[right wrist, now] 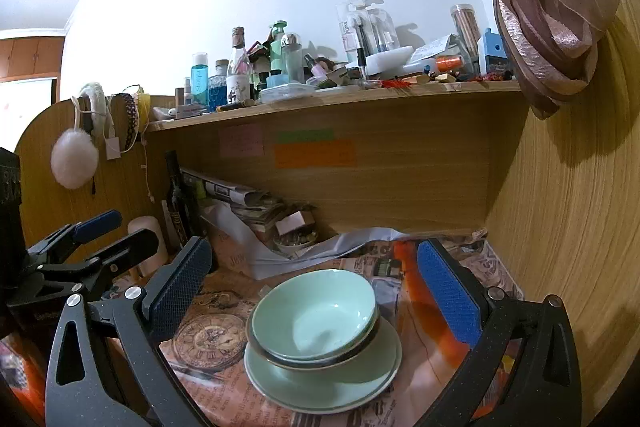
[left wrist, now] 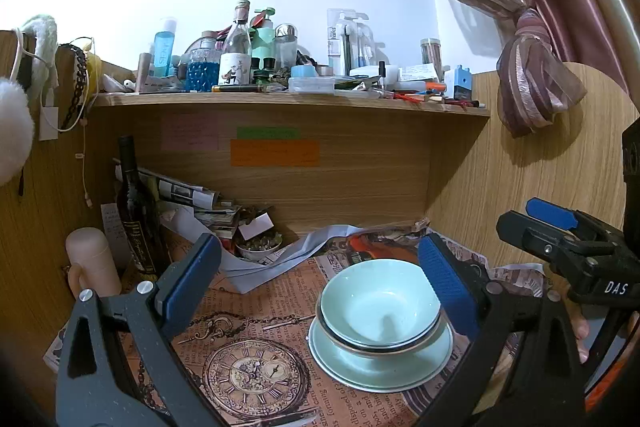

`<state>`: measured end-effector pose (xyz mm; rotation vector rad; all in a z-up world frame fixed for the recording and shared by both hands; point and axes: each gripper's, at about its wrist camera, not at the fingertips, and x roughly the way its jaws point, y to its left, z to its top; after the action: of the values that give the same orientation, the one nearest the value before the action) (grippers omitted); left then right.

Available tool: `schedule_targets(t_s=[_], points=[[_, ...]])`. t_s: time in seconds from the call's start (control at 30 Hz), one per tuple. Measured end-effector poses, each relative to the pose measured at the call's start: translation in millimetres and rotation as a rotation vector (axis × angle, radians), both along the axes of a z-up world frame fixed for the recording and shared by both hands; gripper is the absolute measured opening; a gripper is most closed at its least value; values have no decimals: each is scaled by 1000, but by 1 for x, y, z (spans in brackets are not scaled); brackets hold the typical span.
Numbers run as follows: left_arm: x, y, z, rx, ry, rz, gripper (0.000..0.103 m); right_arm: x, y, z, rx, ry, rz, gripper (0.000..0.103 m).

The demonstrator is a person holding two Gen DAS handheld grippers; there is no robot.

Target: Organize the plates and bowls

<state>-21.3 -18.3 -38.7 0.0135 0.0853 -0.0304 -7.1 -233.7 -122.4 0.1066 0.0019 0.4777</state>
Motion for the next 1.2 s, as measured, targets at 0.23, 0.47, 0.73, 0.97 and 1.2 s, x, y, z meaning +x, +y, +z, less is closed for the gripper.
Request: schedule_targets(t_s=[0.23, 0.47, 0.73, 0.97, 1.2], points=[[2, -1, -2, 4, 5, -14, 101, 1, 0, -1, 0, 2, 3, 103], [5, -2, -4, 6, 12, -18, 101, 2, 2, -3, -1, 12, 0, 103], [7, -2, -5, 4, 15, -17, 102, 3, 3, -4, -1, 14, 0, 103], [9, -1, -5, -4, 13, -9, 102, 3, 5, -4, -2, 19, 4, 103], [9, -1, -5, -3, 10, -5, 103, 3, 7, -5, -5, 20, 7, 103]])
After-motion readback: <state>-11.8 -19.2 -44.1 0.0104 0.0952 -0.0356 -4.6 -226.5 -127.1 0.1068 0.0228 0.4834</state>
